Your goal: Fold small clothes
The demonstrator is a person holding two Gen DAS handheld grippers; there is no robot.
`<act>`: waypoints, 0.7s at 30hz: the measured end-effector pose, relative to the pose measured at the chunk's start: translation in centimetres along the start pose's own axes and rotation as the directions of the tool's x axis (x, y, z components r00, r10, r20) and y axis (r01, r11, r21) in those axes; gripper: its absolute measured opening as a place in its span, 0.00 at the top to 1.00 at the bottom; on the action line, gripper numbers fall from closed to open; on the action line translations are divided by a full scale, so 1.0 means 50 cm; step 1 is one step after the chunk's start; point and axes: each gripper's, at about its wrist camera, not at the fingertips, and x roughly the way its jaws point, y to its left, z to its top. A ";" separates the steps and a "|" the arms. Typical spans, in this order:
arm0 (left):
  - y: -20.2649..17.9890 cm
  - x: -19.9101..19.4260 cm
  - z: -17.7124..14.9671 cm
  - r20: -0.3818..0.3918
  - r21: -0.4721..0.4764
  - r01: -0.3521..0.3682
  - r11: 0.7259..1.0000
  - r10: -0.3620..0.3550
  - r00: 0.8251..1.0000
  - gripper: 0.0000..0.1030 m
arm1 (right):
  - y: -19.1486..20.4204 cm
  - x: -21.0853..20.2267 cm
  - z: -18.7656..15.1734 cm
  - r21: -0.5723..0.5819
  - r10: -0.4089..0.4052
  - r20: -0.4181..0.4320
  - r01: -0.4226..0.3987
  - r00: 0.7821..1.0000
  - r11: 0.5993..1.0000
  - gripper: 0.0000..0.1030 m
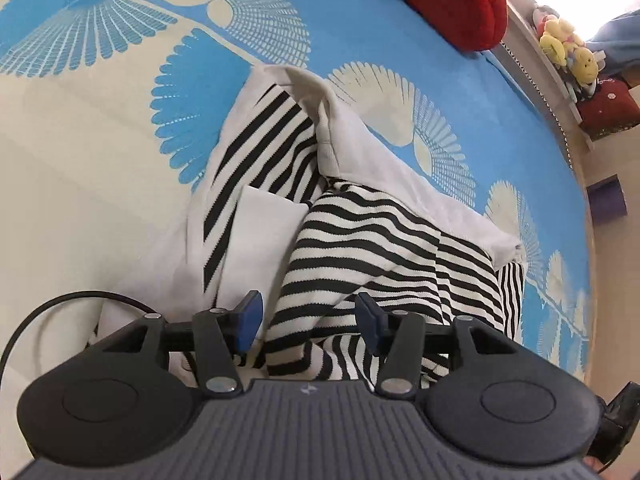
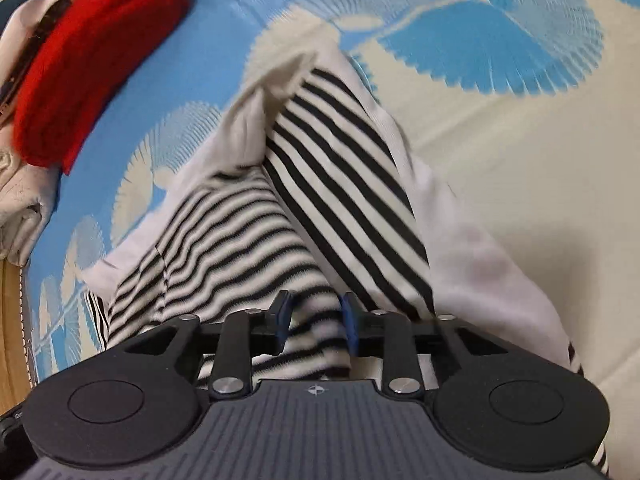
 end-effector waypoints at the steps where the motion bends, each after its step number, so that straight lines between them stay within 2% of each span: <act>1: -0.002 0.009 -0.005 -0.014 -0.002 -0.014 1.000 0.014 1.000 0.50 | -0.002 0.008 0.002 0.006 -0.007 -0.014 0.007 1.000 1.000 0.71; 2: -0.002 0.020 -0.011 -0.031 0.002 -0.027 1.000 0.027 0.999 0.54 | -0.007 0.019 0.003 0.018 -0.013 -0.031 0.013 0.999 1.000 0.71; 3: -0.001 0.035 -0.013 -0.049 0.009 -0.038 0.999 0.038 0.998 0.69 | -0.010 0.028 0.004 0.030 -0.015 -0.048 0.017 0.999 0.999 0.72; 4: -0.002 0.042 -0.021 -0.058 0.019 -0.044 0.999 0.045 0.997 0.89 | -0.011 0.031 0.001 0.032 -0.010 -0.052 0.012 0.999 0.999 0.76; 5: -0.007 0.043 -0.024 -0.051 0.043 -0.046 0.998 0.049 0.997 0.91 | -0.007 0.029 -0.003 0.036 0.004 -0.042 -0.003 0.999 0.999 0.91; 6: -0.007 0.033 -0.024 -0.022 0.061 -0.046 0.997 0.048 0.999 0.91 | -0.003 0.018 -0.002 0.043 0.027 -0.007 -0.027 1.000 0.999 0.97; 8: -0.024 -0.001 -0.020 0.081 0.104 -0.029 0.994 0.021 0.996 0.91 | 0.017 -0.017 0.000 0.011 0.065 0.099 -0.067 0.993 0.998 0.97; 9: -0.032 -0.021 -0.017 0.124 0.129 -0.009 0.992 -0.007 0.992 0.91 | 0.030 -0.041 0.001 -0.026 0.068 0.168 -0.065 0.983 0.998 0.97; 10: -0.037 -0.035 -0.016 0.152 0.146 0.009 0.989 -0.031 0.988 0.91 | 0.036 -0.056 0.001 -0.048 0.062 0.207 -0.053 0.976 0.997 0.97; 11: -0.039 -0.037 -0.015 0.157 0.158 0.000 0.987 -0.025 0.987 0.91 | 0.037 -0.062 0.002 -0.049 0.047 0.219 -0.037 0.975 0.998 0.97; 13: -0.028 -0.010 -0.017 0.087 0.158 -0.081 0.984 0.068 0.994 0.90 | 0.023 -0.042 0.001 -0.017 -0.015 0.153 0.017 0.988 1.000 0.97; 14: -0.012 0.014 -0.019 0.022 0.126 -0.112 0.986 0.110 0.994 0.88 | 0.013 -0.016 -0.002 -0.003 -0.042 0.078 0.042 0.996 0.999 0.96; 15: 0.001 0.028 -0.022 -0.019 0.099 -0.125 0.987 0.127 0.992 0.86 | 0.002 0.009 -0.005 0.009 -0.057 0.004 0.057 0.998 0.998 0.93; 16: 0.011 0.037 -0.024 -0.047 0.081 -0.125 0.989 0.129 0.991 0.83 | -0.008 0.026 -0.006 0.040 -0.072 -0.030 0.073 0.997 0.997 0.91; 18: 0.003 0.024 -0.019 -0.025 0.106 -0.110 0.988 0.113 0.993 0.80 | -0.012 0.017 -0.011 0.065 -0.084 0.003 0.084 0.996 0.994 0.76; 19: -0.006 0.013 -0.016 0.002 0.119 -0.100 0.988 0.101 0.995 0.71 | -0.001 0.003 -0.011 0.042 -0.081 0.045 0.079 0.996 0.996 0.76; 21: -0.025 -0.019 -0.010 0.081 0.151 -0.076 0.986 0.064 0.995 0.65 | 0.027 -0.031 -0.011 -0.031 -0.055 0.149 0.060 0.987 0.998 0.75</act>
